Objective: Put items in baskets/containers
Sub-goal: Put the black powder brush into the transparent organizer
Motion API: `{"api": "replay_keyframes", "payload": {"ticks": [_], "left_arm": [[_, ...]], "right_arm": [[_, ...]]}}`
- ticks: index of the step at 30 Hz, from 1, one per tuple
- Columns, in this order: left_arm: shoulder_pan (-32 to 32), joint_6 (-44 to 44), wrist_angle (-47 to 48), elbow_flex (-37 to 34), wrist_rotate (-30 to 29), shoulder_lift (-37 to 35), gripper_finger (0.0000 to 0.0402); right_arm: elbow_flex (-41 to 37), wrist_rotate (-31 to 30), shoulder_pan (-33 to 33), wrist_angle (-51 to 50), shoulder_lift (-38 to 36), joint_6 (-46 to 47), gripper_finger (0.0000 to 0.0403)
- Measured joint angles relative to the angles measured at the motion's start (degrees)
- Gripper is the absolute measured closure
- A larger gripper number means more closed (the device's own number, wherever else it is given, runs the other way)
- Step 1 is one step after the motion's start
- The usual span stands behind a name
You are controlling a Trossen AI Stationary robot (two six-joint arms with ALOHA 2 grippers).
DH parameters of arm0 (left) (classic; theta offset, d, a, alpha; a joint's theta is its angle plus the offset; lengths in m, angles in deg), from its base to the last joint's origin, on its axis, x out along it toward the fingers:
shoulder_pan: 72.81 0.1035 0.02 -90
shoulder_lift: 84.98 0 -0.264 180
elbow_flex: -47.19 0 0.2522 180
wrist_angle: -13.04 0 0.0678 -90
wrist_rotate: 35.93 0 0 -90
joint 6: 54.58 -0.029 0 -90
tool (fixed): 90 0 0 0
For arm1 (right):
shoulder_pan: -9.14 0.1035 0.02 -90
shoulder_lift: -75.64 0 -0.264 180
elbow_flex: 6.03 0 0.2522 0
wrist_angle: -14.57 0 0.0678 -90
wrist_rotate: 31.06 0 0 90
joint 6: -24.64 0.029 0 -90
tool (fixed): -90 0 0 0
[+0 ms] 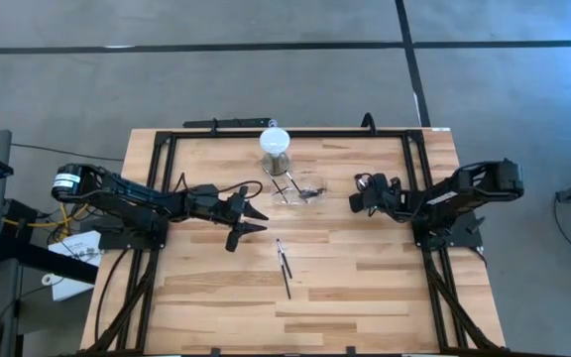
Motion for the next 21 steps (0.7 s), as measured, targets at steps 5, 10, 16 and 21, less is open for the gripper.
{"api": "replay_keyframes", "payload": {"ticks": [5,10,16,21], "left_arm": [[-0.5,0.7,-0.2,0.0,0.0,0.0,0.0271],[-2.5,0.8,-0.6,0.0,0.0,0.0,0.0271],[-5.1,0.8,-2.6,0.0,0.0,0.0,0.0271],[-5.8,0.8,-4.0,0.0,0.0,0.0,0.0271]], "right_arm": [[0.0,-0.4,1.2,0.1,0.0,3.9,0.0370],[-0.1,1.0,4.5,3.5,-1.4,4.6,0.0369],[2.3,7.5,9.0,4.7,-7.9,1.2,0.0369],[4.7,10.4,14.3,5.2,-13.2,-0.5,0.0369]]}}
